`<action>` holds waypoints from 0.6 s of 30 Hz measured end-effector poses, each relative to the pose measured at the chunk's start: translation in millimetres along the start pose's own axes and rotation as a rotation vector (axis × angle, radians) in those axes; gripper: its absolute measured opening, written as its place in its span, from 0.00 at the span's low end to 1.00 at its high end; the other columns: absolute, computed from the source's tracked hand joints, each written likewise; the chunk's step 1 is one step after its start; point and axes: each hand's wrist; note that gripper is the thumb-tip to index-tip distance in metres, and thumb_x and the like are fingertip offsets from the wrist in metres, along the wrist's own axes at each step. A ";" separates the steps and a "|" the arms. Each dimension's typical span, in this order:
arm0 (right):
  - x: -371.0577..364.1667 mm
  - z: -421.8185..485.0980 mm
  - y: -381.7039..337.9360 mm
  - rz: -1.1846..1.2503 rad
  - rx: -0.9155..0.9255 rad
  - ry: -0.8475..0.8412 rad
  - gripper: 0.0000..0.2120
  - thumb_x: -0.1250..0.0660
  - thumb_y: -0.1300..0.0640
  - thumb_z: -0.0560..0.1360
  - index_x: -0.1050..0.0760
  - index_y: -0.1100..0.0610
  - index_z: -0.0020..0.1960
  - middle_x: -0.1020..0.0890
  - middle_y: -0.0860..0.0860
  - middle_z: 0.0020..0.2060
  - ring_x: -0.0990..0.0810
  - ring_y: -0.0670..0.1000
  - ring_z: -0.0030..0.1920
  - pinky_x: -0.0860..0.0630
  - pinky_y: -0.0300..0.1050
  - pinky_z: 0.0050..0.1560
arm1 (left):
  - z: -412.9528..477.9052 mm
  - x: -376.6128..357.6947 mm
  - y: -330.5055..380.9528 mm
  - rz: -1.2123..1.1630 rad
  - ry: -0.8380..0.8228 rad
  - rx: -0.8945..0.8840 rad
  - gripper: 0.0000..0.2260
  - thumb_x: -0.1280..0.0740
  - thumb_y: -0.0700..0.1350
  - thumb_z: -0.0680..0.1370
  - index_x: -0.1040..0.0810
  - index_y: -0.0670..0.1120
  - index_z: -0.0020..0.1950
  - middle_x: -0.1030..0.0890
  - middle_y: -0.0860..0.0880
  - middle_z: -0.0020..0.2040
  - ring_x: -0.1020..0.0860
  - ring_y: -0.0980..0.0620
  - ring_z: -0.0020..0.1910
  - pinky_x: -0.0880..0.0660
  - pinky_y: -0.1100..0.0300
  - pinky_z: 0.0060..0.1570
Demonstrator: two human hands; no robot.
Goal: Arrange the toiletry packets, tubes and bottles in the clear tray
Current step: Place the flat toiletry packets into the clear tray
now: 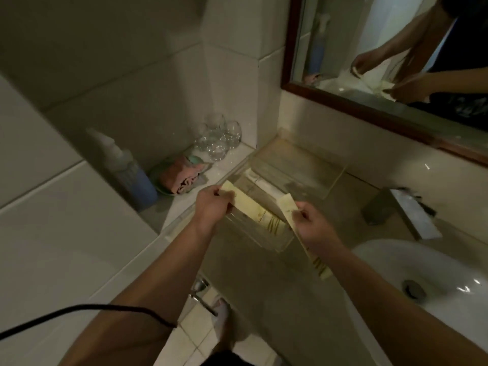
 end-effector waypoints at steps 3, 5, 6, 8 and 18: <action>-9.7 19.1 -13.1 -0.089 -0.029 0.014 0.15 0.44 0.55 0.81 0.27 0.55 0.65 0.20 0.53 0.50 0.23 0.47 0.42 0.29 0.41 0.37 | 40.4 -2.6 -5.0 0.082 -0.025 0.031 0.04 0.31 0.39 0.73 0.20 0.45 0.38 0.19 0.45 0.33 0.20 0.46 0.35 0.18 0.45 0.47; -20.1 31.9 -18.5 -0.128 -0.062 0.006 0.15 0.45 0.54 0.81 0.28 0.54 0.65 0.20 0.53 0.52 0.22 0.48 0.43 0.26 0.43 0.37 | 60.1 -5.5 -6.5 0.092 -0.092 0.077 0.04 0.32 0.38 0.74 0.19 0.37 0.46 0.20 0.45 0.34 0.20 0.48 0.33 0.18 0.47 0.45; -26.4 37.8 -20.3 -0.170 -0.076 -0.006 0.15 0.45 0.53 0.81 0.28 0.54 0.64 0.20 0.54 0.53 0.22 0.49 0.44 0.26 0.43 0.37 | 70.2 -7.4 -9.6 0.093 -0.121 0.102 0.07 0.32 0.37 0.75 0.20 0.36 0.51 0.20 0.45 0.34 0.20 0.49 0.33 0.18 0.48 0.45; -38.8 48.7 -24.5 -0.215 -0.118 -0.020 0.14 0.47 0.54 0.82 0.28 0.52 0.64 0.21 0.55 0.54 0.23 0.48 0.41 0.31 0.39 0.31 | 85.6 -9.7 -12.9 0.116 -0.159 0.118 0.09 0.33 0.36 0.75 0.20 0.36 0.54 0.19 0.44 0.36 0.20 0.49 0.32 0.19 0.51 0.44; -60.6 80.1 -36.2 -0.364 -0.159 -0.014 0.16 0.47 0.58 0.81 0.31 0.50 0.66 0.21 0.51 0.48 0.20 0.52 0.42 0.21 0.50 0.42 | 112.7 -28.6 -22.7 0.205 -0.140 0.051 0.09 0.31 0.38 0.75 0.21 0.38 0.54 0.18 0.43 0.43 0.19 0.51 0.32 0.27 0.69 0.22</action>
Point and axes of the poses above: each hand's wrist, its own z-axis towards the middle knuckle, its own x-axis out of the back of the hand, y = z × x
